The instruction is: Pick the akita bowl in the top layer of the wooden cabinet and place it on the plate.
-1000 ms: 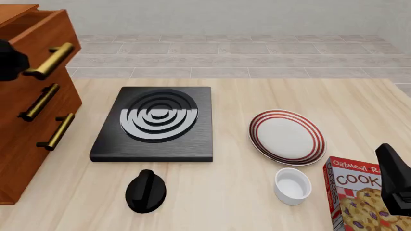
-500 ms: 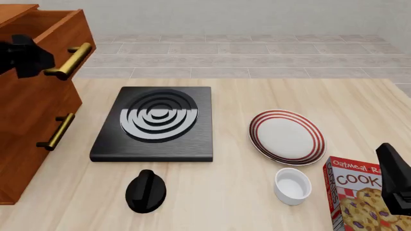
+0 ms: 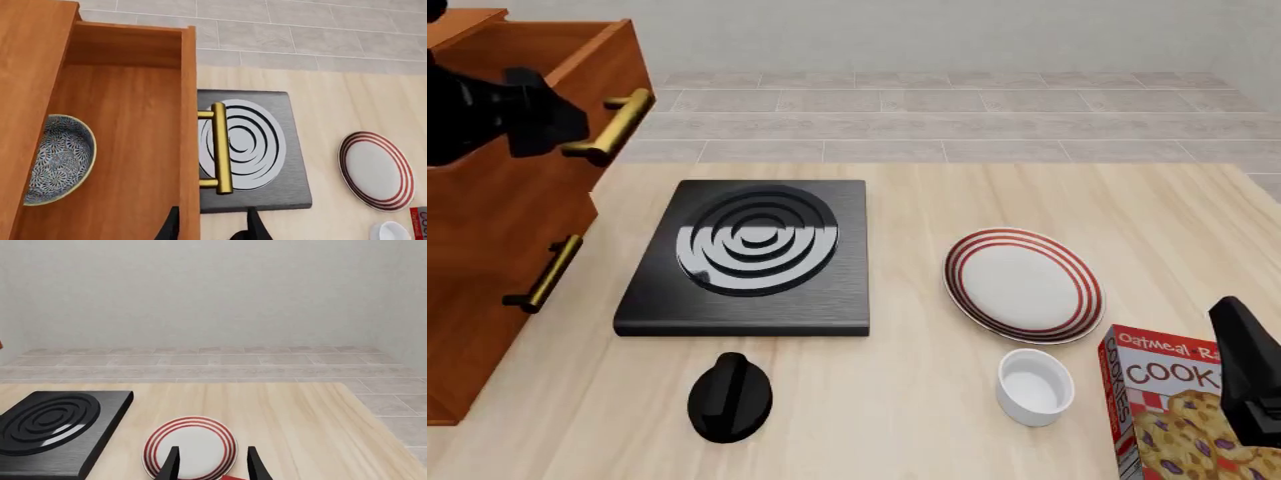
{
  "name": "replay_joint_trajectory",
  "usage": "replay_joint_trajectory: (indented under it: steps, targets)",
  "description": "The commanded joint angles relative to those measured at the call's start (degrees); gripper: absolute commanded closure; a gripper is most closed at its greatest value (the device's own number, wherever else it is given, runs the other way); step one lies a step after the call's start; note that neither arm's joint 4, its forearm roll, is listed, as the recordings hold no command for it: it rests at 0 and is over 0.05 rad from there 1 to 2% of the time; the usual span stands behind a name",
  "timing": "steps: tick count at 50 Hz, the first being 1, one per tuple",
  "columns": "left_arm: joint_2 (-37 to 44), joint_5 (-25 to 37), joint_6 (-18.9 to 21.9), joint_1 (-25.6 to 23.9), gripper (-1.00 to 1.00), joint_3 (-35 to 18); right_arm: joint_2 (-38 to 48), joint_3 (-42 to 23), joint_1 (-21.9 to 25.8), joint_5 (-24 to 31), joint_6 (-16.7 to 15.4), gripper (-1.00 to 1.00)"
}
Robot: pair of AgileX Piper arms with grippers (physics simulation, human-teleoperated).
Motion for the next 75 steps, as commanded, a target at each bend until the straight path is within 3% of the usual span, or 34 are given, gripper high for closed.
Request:
replay_joint_trajectory:
  steps: [1, 29, 62, 75]
  targets:
    - [3.5, -0.2, -0.5, -4.0, -1.00, 0.0, 0.0, 0.0, -0.1, 0.0, 0.1, -1.00]
    - [6.0, -1.7, -4.3, -11.6, -1.00, -1.4, 0.0, 0.0, 0.1, 0.0, 0.1, -1.00]
    - [9.2, -1.0, -4.4, -16.8, -1.00, -6.3, 0.0, 0.1, 0.2, -0.1, 0.0, -1.00]
    - [11.3, 4.1, 1.5, -11.9, -1.00, -18.3, -0.1, 0.1, 0.3, 0.0, 0.0, -1.00]
